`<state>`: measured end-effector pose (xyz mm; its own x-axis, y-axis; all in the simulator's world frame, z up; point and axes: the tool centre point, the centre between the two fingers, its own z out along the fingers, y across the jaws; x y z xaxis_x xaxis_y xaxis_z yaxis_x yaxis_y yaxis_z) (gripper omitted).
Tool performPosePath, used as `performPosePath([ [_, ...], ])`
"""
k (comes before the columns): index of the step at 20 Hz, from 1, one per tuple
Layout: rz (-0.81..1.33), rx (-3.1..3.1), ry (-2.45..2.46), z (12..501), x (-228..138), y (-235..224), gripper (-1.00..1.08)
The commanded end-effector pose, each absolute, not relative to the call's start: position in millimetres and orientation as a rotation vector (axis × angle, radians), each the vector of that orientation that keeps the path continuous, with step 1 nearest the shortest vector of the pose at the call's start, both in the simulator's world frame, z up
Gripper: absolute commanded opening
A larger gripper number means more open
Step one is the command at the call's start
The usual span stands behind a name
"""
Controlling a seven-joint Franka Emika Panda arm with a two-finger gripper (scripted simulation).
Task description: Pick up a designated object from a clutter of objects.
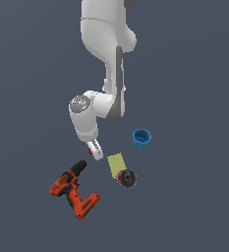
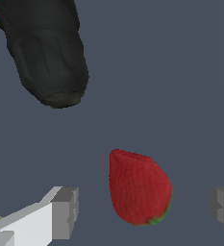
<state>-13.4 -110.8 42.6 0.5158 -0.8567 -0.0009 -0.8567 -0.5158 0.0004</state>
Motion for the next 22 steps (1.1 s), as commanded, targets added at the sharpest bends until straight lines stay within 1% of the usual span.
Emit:
performPosePath([
  [1,0.001,-2.734,1.548,32.1,-13.6,-111.0,1.0],
  [7,0.0,-2.733,1.549,22.5,-13.1,-111.0,1.0],
  [8,0.0,-2.733,1.549,22.5,-13.1,-111.0,-1.0],
  [22,-0.001,-2.733,1.549,27.7,-12.2,-111.9,-1.0],
])
